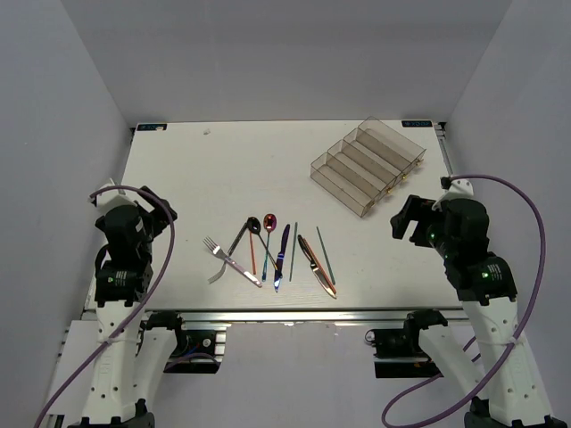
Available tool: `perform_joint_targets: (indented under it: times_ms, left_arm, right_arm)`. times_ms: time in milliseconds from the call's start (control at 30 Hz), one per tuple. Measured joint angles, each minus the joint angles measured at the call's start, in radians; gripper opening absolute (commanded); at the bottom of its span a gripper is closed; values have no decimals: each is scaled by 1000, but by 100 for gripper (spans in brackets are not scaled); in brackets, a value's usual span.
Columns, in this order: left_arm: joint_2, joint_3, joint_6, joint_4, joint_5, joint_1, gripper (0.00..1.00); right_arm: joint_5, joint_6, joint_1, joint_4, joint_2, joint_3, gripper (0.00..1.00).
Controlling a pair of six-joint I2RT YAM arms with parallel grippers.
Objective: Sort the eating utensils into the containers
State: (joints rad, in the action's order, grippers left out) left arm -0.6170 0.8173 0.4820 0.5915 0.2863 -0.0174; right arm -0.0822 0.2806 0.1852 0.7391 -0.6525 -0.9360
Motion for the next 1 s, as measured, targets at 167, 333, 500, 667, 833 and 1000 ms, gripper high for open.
perform_joint_targets:
  times_ms: [167,333,500,667,833,1000]
  left_arm:
    - [-6,-3,10,0,23,0,98]
    - [-28,-5,18,2,40,0,98]
    - [-42,-8,27,8,55,0,98]
    - [-40,-13,39,8,75,0,98]
    - [-42,-23,46,10,81,0,98]
    - [-56,-24,45,10,68,0,98]
  right_arm:
    - [52,6,0,-6,-15,-10,89]
    - [218,59,5,-92,-101,-16,89]
    - [103,105,340,-166,-398,-151,89]
    - [-119,100,740,-194,-850,-434,84]
    - [-204,62,864,-169,-1181,-602,54]
    - [-207,35,864,-143,-1341,-649,49]
